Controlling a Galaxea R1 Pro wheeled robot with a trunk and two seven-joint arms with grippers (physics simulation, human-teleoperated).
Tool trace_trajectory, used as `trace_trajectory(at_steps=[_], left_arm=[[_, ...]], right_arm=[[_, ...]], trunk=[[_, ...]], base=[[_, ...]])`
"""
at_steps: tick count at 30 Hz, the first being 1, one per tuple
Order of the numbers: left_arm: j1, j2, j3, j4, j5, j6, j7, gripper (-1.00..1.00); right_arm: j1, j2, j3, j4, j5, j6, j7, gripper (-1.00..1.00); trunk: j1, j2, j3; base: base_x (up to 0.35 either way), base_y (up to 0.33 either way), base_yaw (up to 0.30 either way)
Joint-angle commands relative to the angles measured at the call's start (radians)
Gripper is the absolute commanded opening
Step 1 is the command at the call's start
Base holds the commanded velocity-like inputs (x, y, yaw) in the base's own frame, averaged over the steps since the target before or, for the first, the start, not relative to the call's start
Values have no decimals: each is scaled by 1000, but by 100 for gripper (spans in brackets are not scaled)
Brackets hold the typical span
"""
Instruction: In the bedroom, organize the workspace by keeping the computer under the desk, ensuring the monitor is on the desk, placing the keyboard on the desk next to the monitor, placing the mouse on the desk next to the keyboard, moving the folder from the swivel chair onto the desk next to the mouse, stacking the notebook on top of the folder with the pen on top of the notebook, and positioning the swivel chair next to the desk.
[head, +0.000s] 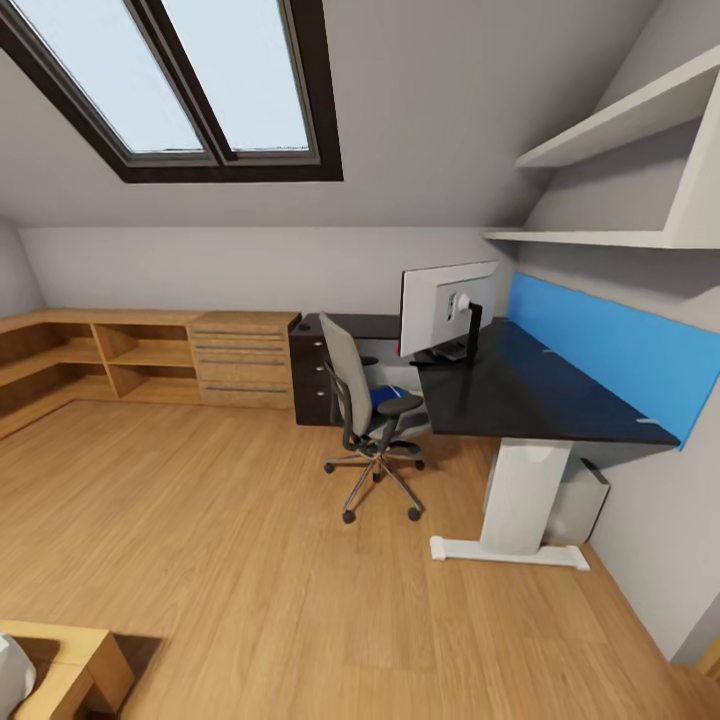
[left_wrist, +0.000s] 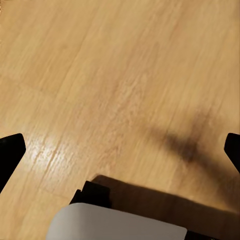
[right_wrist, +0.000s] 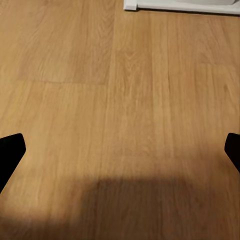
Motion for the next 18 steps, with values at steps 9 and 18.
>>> trace_trajectory(at_steps=[9,18], left_arm=[[0,2,3,-2,5,-2,1,100],[0,2,4,-2,3,-3,1,100]], right_arm=[[-1,-1,1,-2,0,-3,-1,100],[-1,2,2,158,0,7,-1,100]], trunk=[[35,-64,-29],[69,-127,-57]], base=[[0,0,0],[0,0,0]])
